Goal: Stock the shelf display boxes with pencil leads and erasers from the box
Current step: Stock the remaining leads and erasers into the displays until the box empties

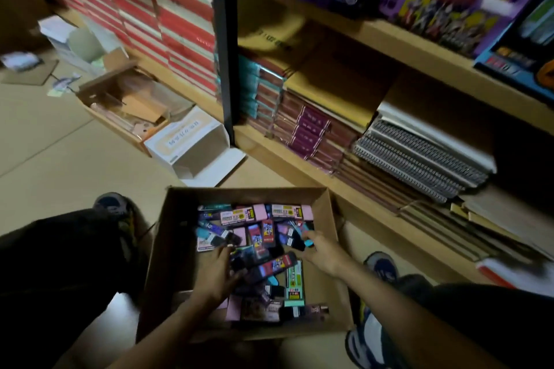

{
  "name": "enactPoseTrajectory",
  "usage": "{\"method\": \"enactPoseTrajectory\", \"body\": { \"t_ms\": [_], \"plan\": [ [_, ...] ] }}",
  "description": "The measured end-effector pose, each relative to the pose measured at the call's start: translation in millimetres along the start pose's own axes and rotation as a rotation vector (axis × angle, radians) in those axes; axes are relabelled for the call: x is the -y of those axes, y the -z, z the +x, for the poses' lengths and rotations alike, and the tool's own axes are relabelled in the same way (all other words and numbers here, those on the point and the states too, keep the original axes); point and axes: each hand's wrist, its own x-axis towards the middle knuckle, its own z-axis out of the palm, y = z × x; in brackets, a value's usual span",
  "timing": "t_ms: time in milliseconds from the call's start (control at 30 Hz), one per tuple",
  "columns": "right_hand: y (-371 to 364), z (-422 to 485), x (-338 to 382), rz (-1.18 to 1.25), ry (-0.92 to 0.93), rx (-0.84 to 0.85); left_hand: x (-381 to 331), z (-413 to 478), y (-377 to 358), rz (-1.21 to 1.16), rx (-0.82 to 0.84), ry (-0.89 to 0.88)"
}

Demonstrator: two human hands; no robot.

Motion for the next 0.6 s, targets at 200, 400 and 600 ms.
{"method": "enactPoseTrajectory", "body": {
  "t_ms": [200,400,600],
  "plan": [
    [-12,47,-12,-0.018,0.006,-0.053,11,57,0,0.161,-0.084,-0.091],
    [-14,96,-11,-0.026,-0.005,-0.069,18,93,-18,0.325,0.056,-0.059],
    [-52,86,-17,-0.106,0.003,-0.132,13,57,-50,0.300,0.050,-0.016]
  ]
}}
